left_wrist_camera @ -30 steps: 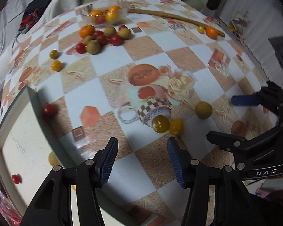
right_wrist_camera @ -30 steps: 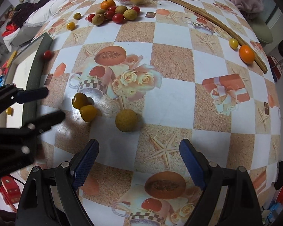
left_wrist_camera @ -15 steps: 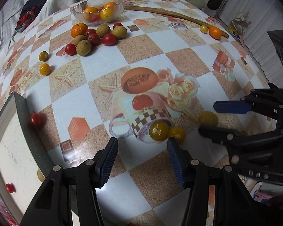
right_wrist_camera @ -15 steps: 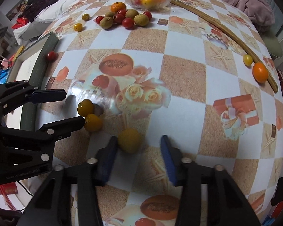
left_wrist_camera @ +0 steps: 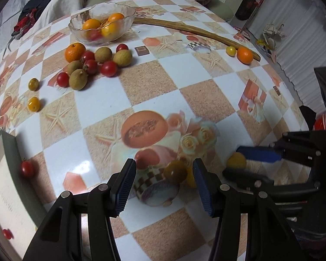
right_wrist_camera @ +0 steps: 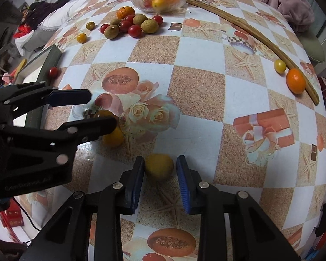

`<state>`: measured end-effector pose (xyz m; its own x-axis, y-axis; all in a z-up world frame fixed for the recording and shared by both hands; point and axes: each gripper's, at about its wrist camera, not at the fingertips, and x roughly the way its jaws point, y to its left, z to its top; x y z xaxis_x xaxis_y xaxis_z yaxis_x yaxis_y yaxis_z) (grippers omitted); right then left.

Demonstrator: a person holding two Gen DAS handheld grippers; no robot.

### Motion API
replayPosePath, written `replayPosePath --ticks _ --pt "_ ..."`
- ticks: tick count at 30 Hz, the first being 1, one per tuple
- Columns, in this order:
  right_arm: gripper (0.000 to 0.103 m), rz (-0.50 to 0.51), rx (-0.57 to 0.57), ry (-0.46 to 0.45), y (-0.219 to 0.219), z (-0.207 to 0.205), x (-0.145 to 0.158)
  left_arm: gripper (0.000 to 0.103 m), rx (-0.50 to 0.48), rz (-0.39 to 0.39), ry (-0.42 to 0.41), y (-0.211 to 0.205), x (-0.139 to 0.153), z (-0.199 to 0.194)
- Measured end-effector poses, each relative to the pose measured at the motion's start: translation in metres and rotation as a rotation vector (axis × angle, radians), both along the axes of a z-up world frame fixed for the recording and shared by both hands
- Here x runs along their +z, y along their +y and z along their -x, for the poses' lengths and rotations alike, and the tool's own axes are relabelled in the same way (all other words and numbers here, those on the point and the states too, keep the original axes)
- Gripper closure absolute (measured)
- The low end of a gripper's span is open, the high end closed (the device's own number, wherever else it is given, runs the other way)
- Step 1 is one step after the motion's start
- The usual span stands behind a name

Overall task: Organize fruits
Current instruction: 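Grasp a brown round fruit with the right tool while the left tool grasps a small brown fruit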

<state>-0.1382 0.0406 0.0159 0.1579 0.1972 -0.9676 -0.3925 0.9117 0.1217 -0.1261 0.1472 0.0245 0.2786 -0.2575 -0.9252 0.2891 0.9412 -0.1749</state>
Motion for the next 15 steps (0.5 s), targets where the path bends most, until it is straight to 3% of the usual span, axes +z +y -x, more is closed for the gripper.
replayPosePath --ticks 6,15 --pt "0.072 -0.018 -0.016 0.009 -0.004 -0.002 -0.001 0.047 0.043 0.033 0.027 -0.005 -0.004 -0.006" --pt "0.071 -0.036 -0.028 0.007 -0.011 0.0 0.001 0.047 0.126 -0.026 0.058 0.021 0.004 0.019"
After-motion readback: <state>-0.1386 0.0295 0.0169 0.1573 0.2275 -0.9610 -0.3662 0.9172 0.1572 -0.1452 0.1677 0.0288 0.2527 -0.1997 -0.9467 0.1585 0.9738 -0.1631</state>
